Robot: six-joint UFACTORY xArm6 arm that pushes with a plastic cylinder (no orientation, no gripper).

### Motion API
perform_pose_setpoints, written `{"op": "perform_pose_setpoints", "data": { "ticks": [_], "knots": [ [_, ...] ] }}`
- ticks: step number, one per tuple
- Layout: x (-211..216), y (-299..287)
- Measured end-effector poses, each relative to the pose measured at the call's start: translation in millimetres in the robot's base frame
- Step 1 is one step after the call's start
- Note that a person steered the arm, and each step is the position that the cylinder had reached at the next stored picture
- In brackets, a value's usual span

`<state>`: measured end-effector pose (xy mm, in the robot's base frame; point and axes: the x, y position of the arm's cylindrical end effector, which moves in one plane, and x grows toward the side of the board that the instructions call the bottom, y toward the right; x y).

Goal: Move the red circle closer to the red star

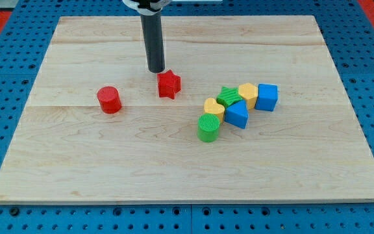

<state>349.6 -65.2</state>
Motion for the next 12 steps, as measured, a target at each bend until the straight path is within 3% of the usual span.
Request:
{"op": "perform_pose_setpoints", "data": {
  "ticks": [3,5,8,12],
  "knots": [
    [34.1,-98.3],
    [43.8,-122.9],
    [88.7,-113.5],
    [57.9,-28.8]
  ]
}}
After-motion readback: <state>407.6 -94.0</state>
